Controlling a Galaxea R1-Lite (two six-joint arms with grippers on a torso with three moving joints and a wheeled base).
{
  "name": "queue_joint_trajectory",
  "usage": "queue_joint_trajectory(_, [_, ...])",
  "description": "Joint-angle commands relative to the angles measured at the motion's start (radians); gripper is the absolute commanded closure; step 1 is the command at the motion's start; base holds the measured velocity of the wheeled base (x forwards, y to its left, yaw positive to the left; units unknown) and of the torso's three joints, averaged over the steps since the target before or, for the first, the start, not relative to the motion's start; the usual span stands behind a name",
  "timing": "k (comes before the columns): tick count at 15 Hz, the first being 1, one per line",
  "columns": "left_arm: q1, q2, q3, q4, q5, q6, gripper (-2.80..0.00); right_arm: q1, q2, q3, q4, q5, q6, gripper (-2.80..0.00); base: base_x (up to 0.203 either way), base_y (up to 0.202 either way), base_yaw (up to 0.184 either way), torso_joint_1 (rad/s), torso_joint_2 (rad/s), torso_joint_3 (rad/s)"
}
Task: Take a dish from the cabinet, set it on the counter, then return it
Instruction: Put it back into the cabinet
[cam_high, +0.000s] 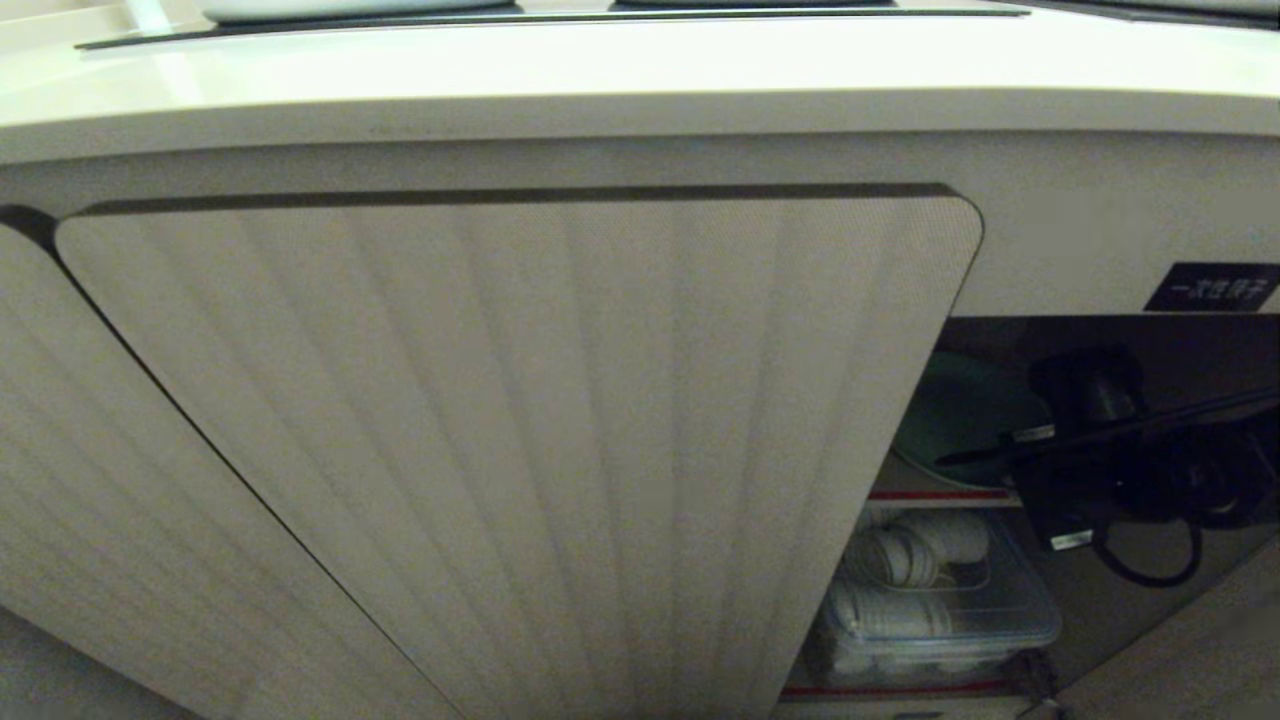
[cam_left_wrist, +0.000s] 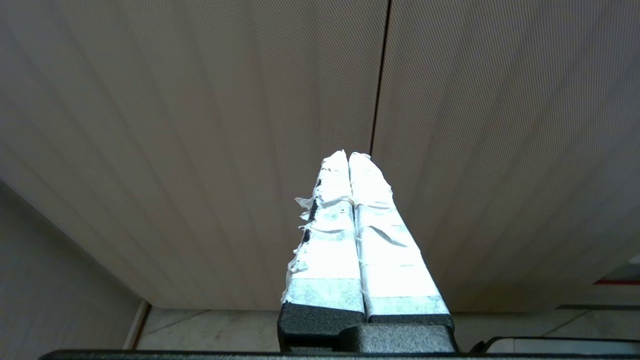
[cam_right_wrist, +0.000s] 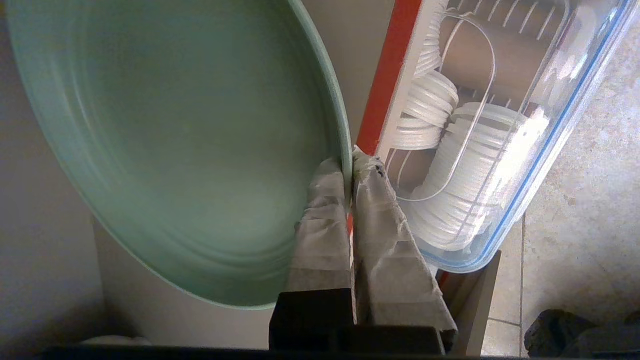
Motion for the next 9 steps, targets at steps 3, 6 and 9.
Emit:
queue_joint_trajectory(3, [0.000,0.000,0.000,0.000,0.000,0.000,0.00,0.002,0.020,-0.019,-0.004,-0.002,0.008,0.00,0.000,0.000,0.000,0.000,0.00,0.000])
queue_joint_trajectory(6, [0.000,0.000,0.000,0.000,0.000,0.000,0.00,0.002,0.032,-0.019,-0.006,-0.002,0.008,0.00,0.000,0.000,0.000,0.000,0.00,0.000])
queue_joint_trajectory(9, [0.000,0.000,0.000,0.000,0.000,0.000,0.00,0.002,0.033,-0.025,-0.006,-0.002,0.008,0.00,0.000,0.000,0.000,0.000,0.00,0.000])
